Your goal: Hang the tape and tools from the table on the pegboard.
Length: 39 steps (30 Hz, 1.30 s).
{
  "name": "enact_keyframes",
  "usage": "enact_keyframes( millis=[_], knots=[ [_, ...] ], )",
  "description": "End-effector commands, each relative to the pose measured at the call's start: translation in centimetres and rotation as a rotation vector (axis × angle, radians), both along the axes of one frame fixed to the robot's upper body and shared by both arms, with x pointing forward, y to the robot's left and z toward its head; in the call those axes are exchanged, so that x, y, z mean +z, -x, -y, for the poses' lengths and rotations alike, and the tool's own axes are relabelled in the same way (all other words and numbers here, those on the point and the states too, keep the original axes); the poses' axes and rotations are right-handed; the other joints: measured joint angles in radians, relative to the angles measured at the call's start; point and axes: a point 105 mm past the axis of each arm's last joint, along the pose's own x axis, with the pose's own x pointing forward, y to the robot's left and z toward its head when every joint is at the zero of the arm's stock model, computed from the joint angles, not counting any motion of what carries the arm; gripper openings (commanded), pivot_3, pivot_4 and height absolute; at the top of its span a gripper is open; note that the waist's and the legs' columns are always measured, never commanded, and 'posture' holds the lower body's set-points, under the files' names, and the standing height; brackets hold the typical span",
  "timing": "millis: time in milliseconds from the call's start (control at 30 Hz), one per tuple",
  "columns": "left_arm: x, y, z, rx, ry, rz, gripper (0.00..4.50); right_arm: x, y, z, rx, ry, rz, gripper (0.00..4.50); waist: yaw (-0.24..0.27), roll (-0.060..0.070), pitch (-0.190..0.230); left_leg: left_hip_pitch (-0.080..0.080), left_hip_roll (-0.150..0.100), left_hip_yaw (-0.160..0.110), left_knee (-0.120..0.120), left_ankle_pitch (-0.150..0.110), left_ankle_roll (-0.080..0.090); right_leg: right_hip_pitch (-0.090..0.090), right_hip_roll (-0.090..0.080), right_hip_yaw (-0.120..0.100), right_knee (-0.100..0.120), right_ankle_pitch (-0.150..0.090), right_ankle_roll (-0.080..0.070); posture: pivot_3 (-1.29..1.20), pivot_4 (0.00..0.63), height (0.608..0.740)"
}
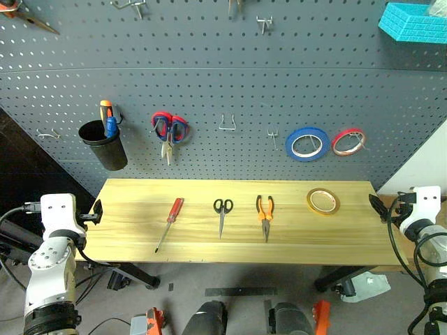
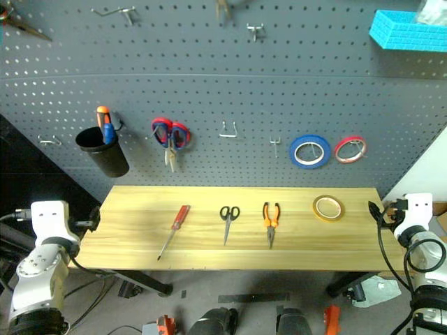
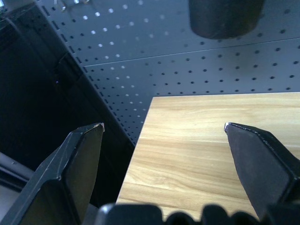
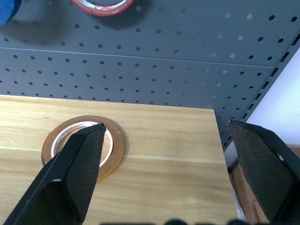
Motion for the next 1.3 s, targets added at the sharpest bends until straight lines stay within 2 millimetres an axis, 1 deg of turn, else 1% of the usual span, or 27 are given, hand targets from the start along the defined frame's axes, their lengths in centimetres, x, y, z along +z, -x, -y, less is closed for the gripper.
enact_keyframes(
  millis=[33, 167, 300, 400, 467, 533, 633, 700, 733, 833, 933, 1000, 1033, 1100, 1133, 1200, 1233, 1300],
  knots=[
    [1.8, -0.1, -0.4, -0.020, -0.039, 0.059, 4.42, 1.4, -0.5, 0.0, 0.014, 0.025, 0.051, 4.50, 0.000, 0.000, -0.001, 0.000, 0.000, 0.000, 0.000, 0.000, 0.000, -0.001, 0.000, 0.000, 0.000, 0.000, 0.000, -0.05, 0.090, 0.740],
    [1.9, 0.0, -0.4, -0.020, -0.046, 0.061, 4.42, 1.5, -0.5, -0.1, 0.018, 0.027, 0.052, 4.50, -0.001, 0.000, -0.001, 0.000, 0.000, 0.000, 0.000, 0.000, 0.000, 0.000, 0.000, 0.000, 0.000, 0.000, 0.000, -0.05, 0.093, 0.740],
    [1.4, 0.1, -0.3, -0.015, -0.031, 0.029, 4.42, 1.6, -0.5, -0.1, 0.022, 0.031, 0.053, 4.50, -0.001, 0.000, -0.001, 0.000, 0.000, 0.000, 0.000, 0.000, 0.000, 0.000, 0.000, 0.001, 0.000, 0.000, 0.000, -0.06, 0.095, 0.740],
    [0.9, 0.0, 0.4, -0.049, -0.029, -0.008, 4.42, 1.6, -0.4, -0.5, 0.050, 0.046, 0.046, 4.50, -0.001, 0.000, -0.001, 0.000, 0.000, 0.000, 0.000, 0.000, 0.000, 0.000, 0.000, 0.001, 0.001, 0.000, 0.000, -0.05, 0.099, 0.740],
    [0.8, 0.0, 1.2, -0.086, -0.048, -0.029, 4.42, 1.3, -0.3, -1.6, 0.106, 0.053, 0.021, 4.50, -0.001, 0.000, -0.001, 0.000, 0.000, 0.000, 0.000, 0.000, 0.000, -0.001, 0.000, 0.001, 0.001, 0.000, 0.000, -0.06, 0.106, 0.740],
    [0.9, 0.0, 1.9, -0.118, -0.051, -0.029, 4.42, 0.9, -0.2, -3.0, 0.182, 0.073, -0.014, 4.50, -0.002, 0.000, -0.001, 0.000, 0.000, 0.000, 0.000, 0.000, 0.000, -0.001, 0.000, 0.001, 0.001, 0.000, 0.000, -0.07, 0.114, 0.740],
    [0.8, 0.0, 3.2, -0.177, -0.062, -0.047, 4.42, 1.4, -0.5, -4.6, 0.244, 0.057, -0.025, 4.50, -0.002, 0.000, -0.001, 0.000, 0.000, 0.000, 0.000, 0.000, 0.000, -0.001, 0.000, 0.001, 0.001, 0.000, 0.000, -0.07, 0.127, 0.740],
    [0.7, -0.1, 3.8, -0.203, -0.067, -0.059, 4.42, 1.6, -0.6, -5.3, 0.266, 0.052, -0.031, 4.50, -0.001, 0.000, -0.001, 0.000, 0.000, 0.000, 0.000, 0.000, 0.000, -0.001, -0.001, 0.001, 0.001, 0.000, 0.000, -0.08, 0.131, 0.740],
    [0.9, -0.3, 4.1, -0.224, -0.100, -0.068, 4.42, 1.7, -0.6, -5.8, 0.283, 0.057, -0.039, 4.50, 0.000, 0.000, -0.001, 0.000, 0.000, 0.000, 0.000, 0.000, 0.000, -0.001, -0.001, 0.001, 0.001, 0.000, 0.000, -0.08, 0.136, 0.740],
    [1.9, -1.1, 5.6, -0.288, -0.133, -0.050, 4.42, 2.0, -0.6, -7.7, 0.343, 0.095, -0.067, 4.50, 0.000, 0.000, 0.001, -0.001, 0.000, 0.000, 0.000, 0.000, 0.000, -0.002, -0.001, 0.001, 0.001, 0.000, 0.000, -0.08, 0.147, 0.740],
    [2.9, -2.1, 8.0, -0.404, -0.128, -0.033, 4.42, 2.1, -0.9, -9.8, 0.386, 0.105, -0.127, 4.50, 0.001, 0.000, 0.004, -0.001, 0.000, 0.000, 0.000, 0.000, 0.000, -0.002, -0.001, 0.001, 0.000, 0.000, 0.000, -0.09, 0.162, 0.740],
    [3.3, -2.3, 8.9, -0.449, -0.141, -0.033, 4.42, 2.2, -0.9, -10.5, 0.402, 0.110, -0.151, 4.50, 0.001, 0.001, 0.006, -0.002, 0.000, 0.000, 0.000, 0.000, 0.000, -0.002, -0.001, 0.001, 0.000, 0.000, 0.000, -0.09, 0.168, 0.740],
    [3.4, -2.6, 9.9, -0.500, -0.130, -0.032, 4.42, 2.1, -1.0, -11.1, 0.419, 0.121, -0.175, 4.50, 0.001, 0.001, 0.009, -0.002, 0.000, 0.000, 0.000, 0.000, 0.000, -0.002, -0.001, 0.001, 0.000, 0.000, 0.000, -0.10, 0.180, 0.740],
    [3.7, -3.0, 11.3, -0.564, -0.132, -0.036, 4.42, 2.0, -1.1, -12.0, 0.444, 0.144, -0.215, 4.50, 0.001, 0.003, 0.015, -0.002, 0.000, 0.000, 0.000, 0.000, 0.000, -0.002, -0.001, 0.001, 0.000, 0.000, 0.000, -0.11, 0.190, 0.740],
    [3.8, -3.2, 11.7, -0.579, -0.141, -0.041, 4.42, 1.9, -1.1, -12.2, 0.452, 0.153, -0.230, 4.50, 0.001, 0.003, 0.020, -0.003, 0.000, 0.000, 0.000, 0.000, 0.000, -0.001, -0.001, 0.001, 0.000, 0.000, 0.000, -0.11, 0.190, 0.740],
    [3.7, -3.2, 13.8, -0.717, -0.166, -0.067, 4.42, 1.8, -1.6, -12.9, 0.462, 0.174, -0.252, 4.50, -0.001, 0.002, 0.031, -0.003, 0.001, 0.000, 0.000, 0.000, 0.000, -0.002, -0.001, 0.001, 0.000, 0.000, -0.001, -0.12, 0.209, 0.740],
    [3.6, -3.1, 14.6, -0.771, -0.177, -0.090, 4.42, 1.8, -1.8, -13.3, 0.465, 0.177, -0.259, 4.50, -0.001, 0.002, 0.036, -0.003, 0.001, 0.000, 0.000, 0.000, 0.000, -0.002, -0.001, 0.001, 0.000, 0.000, -0.001, -0.12, 0.222, 0.740],
    [3.3, -3.0, 16.2, -0.863, -0.132, -0.125, 4.42, 1.6, -2.4, -13.9, 0.474, 0.204, -0.272, 4.50, -0.007, 0.002, 0.049, -0.004, 0.001, 0.001, 0.000, 0.000, 0.000, -0.002, -0.001, 0.001, 0.000, 0.000, -0.001, -0.12, 0.233, 0.740]
  ],
)
